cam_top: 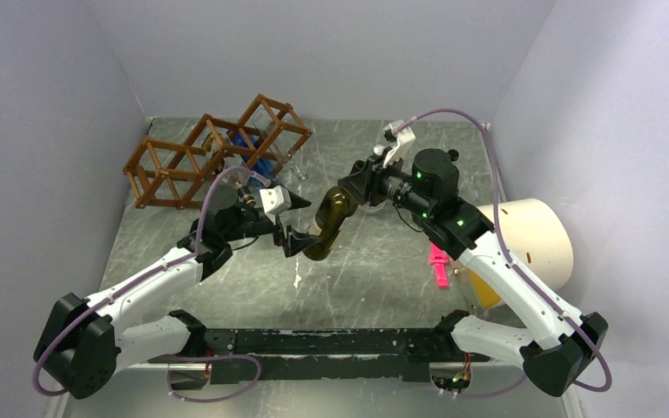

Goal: Put the wine bottle on the wine rack

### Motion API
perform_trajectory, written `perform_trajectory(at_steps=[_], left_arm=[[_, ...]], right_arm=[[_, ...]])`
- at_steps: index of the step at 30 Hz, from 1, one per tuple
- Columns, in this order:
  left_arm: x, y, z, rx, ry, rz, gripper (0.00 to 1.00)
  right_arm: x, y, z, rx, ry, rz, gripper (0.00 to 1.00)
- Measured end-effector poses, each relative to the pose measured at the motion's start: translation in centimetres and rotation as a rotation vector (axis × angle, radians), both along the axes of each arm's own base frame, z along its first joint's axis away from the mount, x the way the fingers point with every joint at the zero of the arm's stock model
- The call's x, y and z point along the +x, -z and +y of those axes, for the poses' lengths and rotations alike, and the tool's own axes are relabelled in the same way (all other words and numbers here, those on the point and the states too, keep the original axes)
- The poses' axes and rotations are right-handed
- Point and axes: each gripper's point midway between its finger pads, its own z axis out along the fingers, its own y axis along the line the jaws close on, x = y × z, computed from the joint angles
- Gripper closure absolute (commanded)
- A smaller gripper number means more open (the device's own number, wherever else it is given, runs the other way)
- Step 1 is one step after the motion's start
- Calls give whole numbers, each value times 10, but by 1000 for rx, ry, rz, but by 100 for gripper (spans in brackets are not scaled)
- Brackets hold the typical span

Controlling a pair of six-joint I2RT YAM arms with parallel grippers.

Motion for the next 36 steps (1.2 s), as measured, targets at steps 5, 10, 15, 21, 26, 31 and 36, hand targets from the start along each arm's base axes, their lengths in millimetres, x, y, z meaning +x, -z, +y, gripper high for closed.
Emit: perform_trajectory(at_steps=[5,10,15,21,26,31,36], left_arm=[[0,4,-3,9,10,9,0],[-3,5,-6,12,41,22,0],[-16,4,-9,5,112,32,1],[-31,0,-10,-8,191,39,41],[-30,-6,-9,-24,175,46,93],[-31,-4,-7,-3,174,18,93],[-18,11,2,79,93,-43,93]], right_arm=[[-7,-2,12,34,-69,16,100],[-11,-8,19,58,-125,0,100],[-23,-23,29,107,-219,-36,100],[-39,-43,37,152,-339,-115,100],[-45,-49,36,147,-367,-170,73],[-47,-52,33,152,-356,-162,33],[-36,-65,19,109,-245,-166,26]])
